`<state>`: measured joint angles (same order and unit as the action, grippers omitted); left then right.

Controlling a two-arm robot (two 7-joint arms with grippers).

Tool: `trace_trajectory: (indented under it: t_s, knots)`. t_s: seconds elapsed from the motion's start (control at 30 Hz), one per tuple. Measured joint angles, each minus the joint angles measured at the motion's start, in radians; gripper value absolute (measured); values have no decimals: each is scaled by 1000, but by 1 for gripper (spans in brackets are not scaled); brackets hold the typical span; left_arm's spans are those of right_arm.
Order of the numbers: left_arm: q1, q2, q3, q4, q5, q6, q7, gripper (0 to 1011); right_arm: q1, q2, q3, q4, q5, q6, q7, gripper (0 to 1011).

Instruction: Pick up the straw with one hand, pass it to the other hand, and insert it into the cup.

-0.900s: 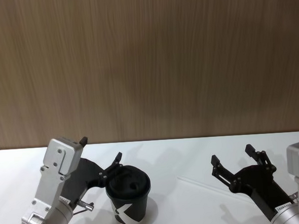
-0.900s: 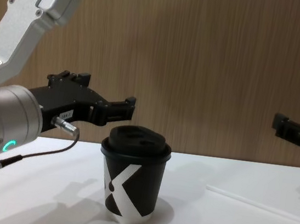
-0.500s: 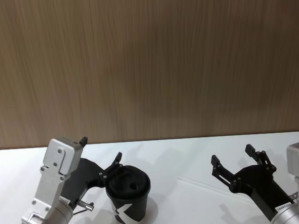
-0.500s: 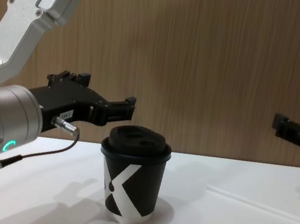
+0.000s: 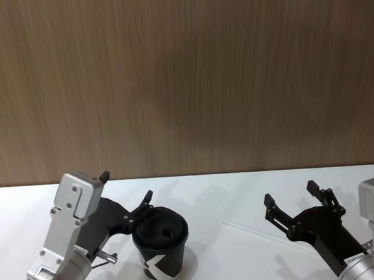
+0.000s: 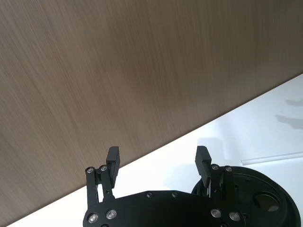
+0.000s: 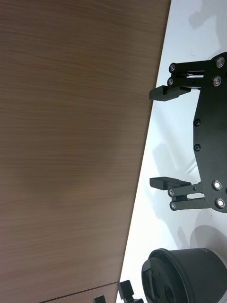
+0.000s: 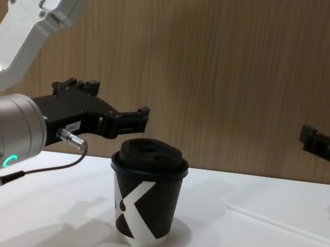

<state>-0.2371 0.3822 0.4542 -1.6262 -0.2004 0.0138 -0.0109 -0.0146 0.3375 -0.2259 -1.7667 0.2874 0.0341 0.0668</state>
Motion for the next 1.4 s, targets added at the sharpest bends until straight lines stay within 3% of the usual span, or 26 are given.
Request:
trace_trajectory:
  t_s: [0.47, 0.97, 1.23, 1.4]
  knots:
    - [0, 0, 0, 0, 0, 0, 0, 1003, 7, 8, 1, 1, 7, 17, 21, 1001]
    - [0, 0, 0, 0, 0, 0, 0, 1003, 95, 94, 12, 40, 115, 189, 203, 1001]
    - [0, 0, 0, 0, 0, 0, 0, 1003, 182, 152, 16, 134, 170, 264, 316, 1001]
    - [0, 0, 0, 0, 0, 0, 0, 1003, 225, 173, 12, 192, 185, 283, 359, 1001]
